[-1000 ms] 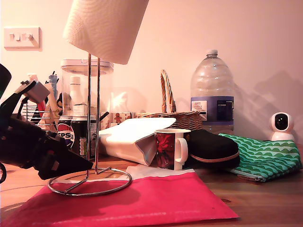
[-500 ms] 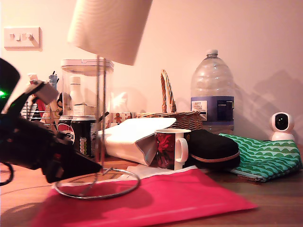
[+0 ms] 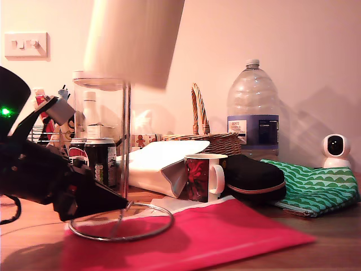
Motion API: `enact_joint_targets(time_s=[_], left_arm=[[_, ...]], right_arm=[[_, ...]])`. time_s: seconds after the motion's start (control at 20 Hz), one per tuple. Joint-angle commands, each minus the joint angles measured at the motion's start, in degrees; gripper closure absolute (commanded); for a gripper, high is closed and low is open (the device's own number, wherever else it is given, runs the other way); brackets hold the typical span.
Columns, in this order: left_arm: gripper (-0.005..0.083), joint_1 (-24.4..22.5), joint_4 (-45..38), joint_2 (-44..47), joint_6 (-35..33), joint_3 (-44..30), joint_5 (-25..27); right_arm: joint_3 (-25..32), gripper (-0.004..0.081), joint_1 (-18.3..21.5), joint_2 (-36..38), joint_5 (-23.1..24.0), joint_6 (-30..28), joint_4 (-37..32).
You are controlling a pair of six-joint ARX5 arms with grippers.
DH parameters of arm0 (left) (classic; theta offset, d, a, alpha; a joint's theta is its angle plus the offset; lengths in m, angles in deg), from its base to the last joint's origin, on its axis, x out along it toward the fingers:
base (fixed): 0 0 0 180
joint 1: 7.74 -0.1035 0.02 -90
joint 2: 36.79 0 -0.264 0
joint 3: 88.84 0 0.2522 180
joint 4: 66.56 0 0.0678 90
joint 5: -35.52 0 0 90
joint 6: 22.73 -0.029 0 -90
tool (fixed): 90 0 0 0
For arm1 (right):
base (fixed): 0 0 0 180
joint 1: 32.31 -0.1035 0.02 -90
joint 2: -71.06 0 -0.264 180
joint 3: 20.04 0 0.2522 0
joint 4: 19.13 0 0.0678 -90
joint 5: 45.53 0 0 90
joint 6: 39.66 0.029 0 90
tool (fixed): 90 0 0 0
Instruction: Insert the paper towel roll into the metallic stand.
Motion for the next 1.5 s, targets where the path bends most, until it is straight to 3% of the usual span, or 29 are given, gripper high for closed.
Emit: enact_joint_targets(time_s=[0.0,1.45], left_arm=[[0.0796,3.50,2.84,-2.27,-1.09,-2.34,-1.27],[0.0783,4.11,4.15,-2.10,-0.37,-2.12,-1.07]], right_arm=[[-0.83,0.0783,-0.46,-0.31,-0.39,0.09,-1.95],[0.59,0.0783,-1.95,-6.56,0.20,0.00,-1.36]])
